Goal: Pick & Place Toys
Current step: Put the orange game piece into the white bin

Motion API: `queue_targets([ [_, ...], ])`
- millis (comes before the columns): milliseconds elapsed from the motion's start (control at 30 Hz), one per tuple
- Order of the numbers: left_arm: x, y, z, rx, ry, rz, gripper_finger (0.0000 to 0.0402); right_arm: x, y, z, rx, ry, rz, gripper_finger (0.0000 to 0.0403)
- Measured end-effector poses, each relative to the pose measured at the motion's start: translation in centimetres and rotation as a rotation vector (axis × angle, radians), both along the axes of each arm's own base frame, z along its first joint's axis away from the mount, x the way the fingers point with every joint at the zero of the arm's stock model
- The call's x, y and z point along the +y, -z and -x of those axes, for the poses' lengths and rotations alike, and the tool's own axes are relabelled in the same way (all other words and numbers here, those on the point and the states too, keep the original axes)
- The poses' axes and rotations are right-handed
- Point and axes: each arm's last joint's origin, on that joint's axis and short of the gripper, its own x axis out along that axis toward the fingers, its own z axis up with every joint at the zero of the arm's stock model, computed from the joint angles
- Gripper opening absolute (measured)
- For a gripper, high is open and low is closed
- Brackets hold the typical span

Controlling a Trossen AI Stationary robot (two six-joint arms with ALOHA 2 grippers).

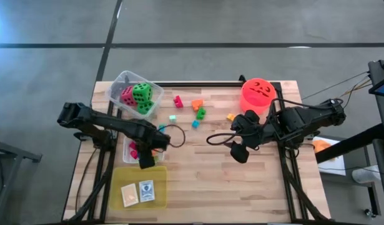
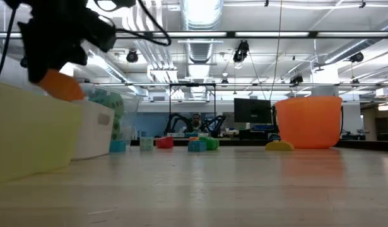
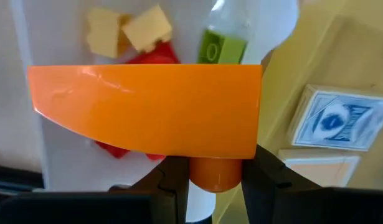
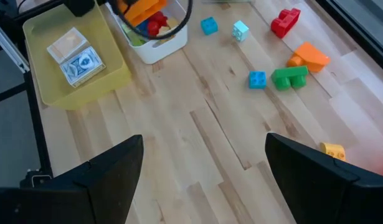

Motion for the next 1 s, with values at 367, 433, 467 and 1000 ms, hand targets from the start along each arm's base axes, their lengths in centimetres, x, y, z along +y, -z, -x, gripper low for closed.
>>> queue_targets([
  [367,-0.3,3.3,0.4,-0.028,-0.004,-0.006,0.0097,0.0,0.0,0.0,-0.001,0.0,-0.001,0.0332],
  [433,-0.2,3.8,0.6,-0.026,0.0,-0.015,0.0097,0.0,0.0,0.0,-0.001,0.0,-0.001,0.0332],
  [467,-0.2,4.1,0.7,-0.025,0.002,-0.017,0.0097,0.0,0.0,0.0,-0.001,0.0,-0.001,0.0332],
  [1000,-0.2,4.8,0.5,-0.071,0.066,-0.024,0.0096,0.0,0.0,0.0,-0.001,-0.001,-0.001,0.0332],
])
